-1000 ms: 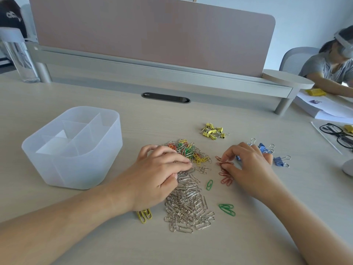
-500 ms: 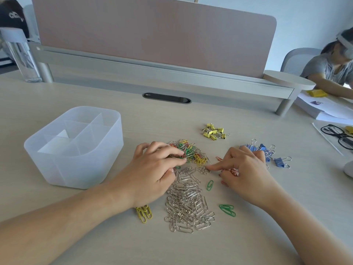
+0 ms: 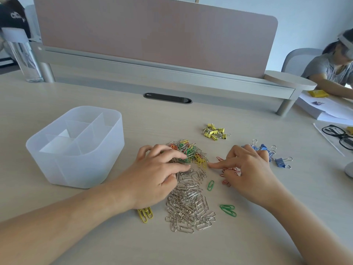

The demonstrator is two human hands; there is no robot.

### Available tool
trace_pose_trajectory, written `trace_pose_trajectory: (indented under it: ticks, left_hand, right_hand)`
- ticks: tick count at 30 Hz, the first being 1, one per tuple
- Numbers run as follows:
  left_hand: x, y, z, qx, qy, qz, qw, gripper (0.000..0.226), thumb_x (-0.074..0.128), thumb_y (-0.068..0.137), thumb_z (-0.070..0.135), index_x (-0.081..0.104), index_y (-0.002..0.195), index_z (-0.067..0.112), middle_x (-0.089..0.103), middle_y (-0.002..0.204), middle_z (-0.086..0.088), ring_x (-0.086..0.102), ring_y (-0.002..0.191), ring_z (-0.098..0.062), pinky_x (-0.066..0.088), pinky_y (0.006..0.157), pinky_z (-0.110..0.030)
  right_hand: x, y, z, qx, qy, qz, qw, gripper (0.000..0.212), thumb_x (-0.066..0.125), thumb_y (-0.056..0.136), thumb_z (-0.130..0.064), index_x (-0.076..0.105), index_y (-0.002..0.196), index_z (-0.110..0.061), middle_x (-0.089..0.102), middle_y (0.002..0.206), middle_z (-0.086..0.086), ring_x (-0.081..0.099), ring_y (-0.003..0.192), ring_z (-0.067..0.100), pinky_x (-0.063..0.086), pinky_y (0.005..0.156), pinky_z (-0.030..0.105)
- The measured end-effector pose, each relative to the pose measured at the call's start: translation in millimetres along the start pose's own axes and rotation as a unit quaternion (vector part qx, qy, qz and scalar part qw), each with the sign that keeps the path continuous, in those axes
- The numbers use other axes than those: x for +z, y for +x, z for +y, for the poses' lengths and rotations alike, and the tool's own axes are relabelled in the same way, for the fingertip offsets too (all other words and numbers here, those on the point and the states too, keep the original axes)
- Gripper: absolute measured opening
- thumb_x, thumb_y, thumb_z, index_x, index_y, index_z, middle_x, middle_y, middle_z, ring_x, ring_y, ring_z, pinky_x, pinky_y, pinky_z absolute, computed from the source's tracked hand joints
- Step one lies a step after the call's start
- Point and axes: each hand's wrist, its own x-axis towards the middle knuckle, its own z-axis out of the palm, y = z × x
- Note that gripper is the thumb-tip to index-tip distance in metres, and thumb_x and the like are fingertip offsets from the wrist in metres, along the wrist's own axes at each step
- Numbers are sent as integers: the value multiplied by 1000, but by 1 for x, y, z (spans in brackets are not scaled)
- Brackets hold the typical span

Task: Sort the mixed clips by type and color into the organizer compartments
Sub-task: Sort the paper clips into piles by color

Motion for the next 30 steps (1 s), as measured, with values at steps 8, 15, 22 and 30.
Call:
trace_pose_trajectory:
  ticks: [8,15,22,30]
  left_hand:
    - [-1,0,0,13,-8,6,1000,60,14,86,39,55,129,44,39,140,29,20,133,1,7,111,-31]
    - [0,-1,1,34,-15,4,999,57,19,87,35,52,134,43,40,138,28,22,133,0,10,111,-33]
    - [1,-1,1,31,-5,4,999,59,17,87,35,51,135,44,40,139,26,22,133,-2,8,112,-33]
    - [1,0,1,22,-3,9,1000,63,14,86,36,43,142,40,36,141,27,20,134,-1,9,112,-33]
  right_hand:
    - [-1,-5,-10,-56,89,-24,994,43,46,75,-23,71,89,-56,50,76,-18,46,88,5,25,87,35]
    - [-2,-5,-11,-67,117,-49,990,41,54,80,-19,71,90,-55,56,89,-21,47,90,7,23,94,34]
    - [-4,-8,-14,-93,143,-104,980,46,49,78,-19,68,97,-57,56,88,-13,48,92,10,23,96,37]
    - [-1,-7,-13,-86,161,-47,982,48,46,78,-15,70,98,-52,55,90,-15,46,94,6,22,95,33]
